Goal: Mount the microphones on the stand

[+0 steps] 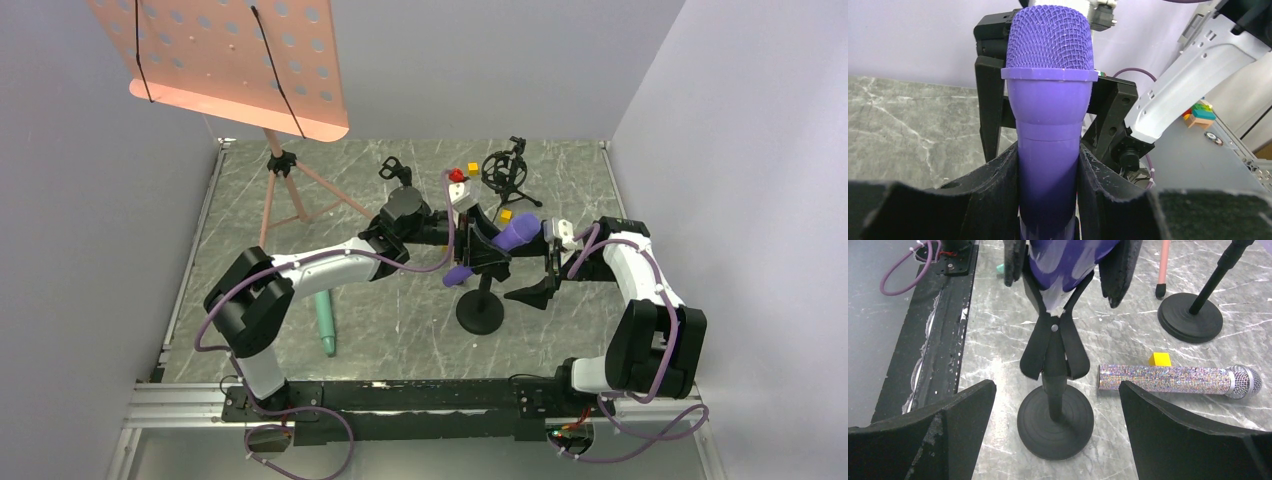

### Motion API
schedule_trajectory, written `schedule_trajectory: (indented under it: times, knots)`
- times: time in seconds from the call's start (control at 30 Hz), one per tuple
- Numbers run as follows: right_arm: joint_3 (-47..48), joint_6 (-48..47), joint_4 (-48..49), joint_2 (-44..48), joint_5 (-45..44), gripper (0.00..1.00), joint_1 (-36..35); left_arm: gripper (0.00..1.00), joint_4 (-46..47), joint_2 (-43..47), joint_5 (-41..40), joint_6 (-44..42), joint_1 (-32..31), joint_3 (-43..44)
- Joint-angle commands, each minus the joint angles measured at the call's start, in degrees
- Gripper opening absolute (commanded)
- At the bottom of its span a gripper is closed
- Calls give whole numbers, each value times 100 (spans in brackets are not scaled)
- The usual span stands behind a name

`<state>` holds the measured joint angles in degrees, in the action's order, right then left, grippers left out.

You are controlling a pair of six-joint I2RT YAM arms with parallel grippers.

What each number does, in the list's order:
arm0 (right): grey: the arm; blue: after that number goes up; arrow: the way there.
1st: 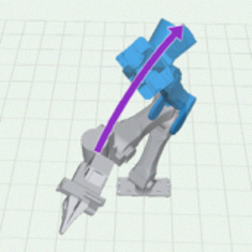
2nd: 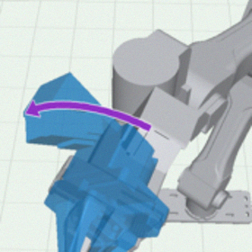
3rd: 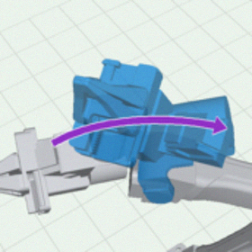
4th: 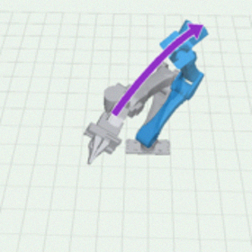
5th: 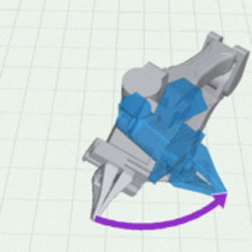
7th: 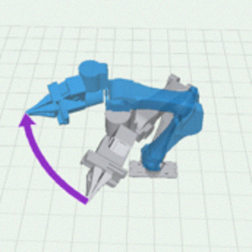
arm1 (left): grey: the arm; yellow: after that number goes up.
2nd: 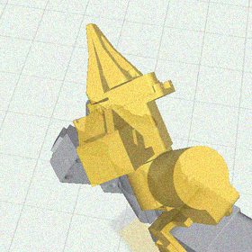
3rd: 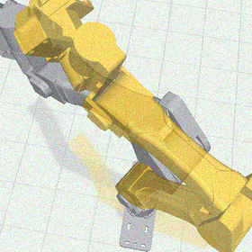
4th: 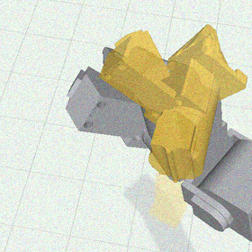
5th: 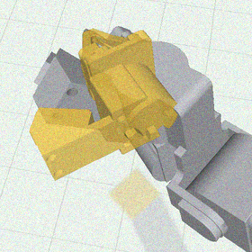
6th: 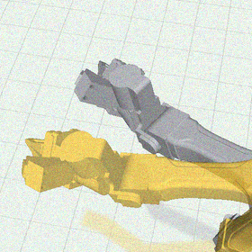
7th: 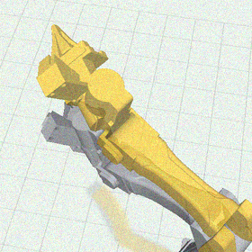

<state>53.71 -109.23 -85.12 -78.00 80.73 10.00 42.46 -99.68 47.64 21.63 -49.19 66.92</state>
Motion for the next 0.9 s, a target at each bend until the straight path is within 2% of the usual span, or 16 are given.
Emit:
schedule_trajectory:
  times: [0.0, 0.1, 0.3, 0.47, 0.6, 0.77, 0.87]
  knots:
    - [175, -108, -76, 105, 101, 99, 37, 51, -813, 136, -353, -141, 20, -20]
    - [166, -104, -82, 102, 92, 99, 46, 67, -658, 285, -506, -13, 39, -104]
    - [166, -101, -81, 95, 97, 99, 59, 80, -442, 607, -499, 223, 107, -181]
    - [157, -93, -79, 106, 91, 99, 80, 98, -226, 897, -404, 463, 201, -251]
    - [157, -90, -77, 97, 92, 99, 94, 99, -450, 1129, -444, 429, 258, -212]
    - [153, -70, -79, 75, 97, 99, 147, 99, -1510, 1579, -1010, -268, 270, -324]
    - [157, -55, -81, 66, 101, 99, 190, 87, -1800, 1924, -1415, -560, 269, -679]
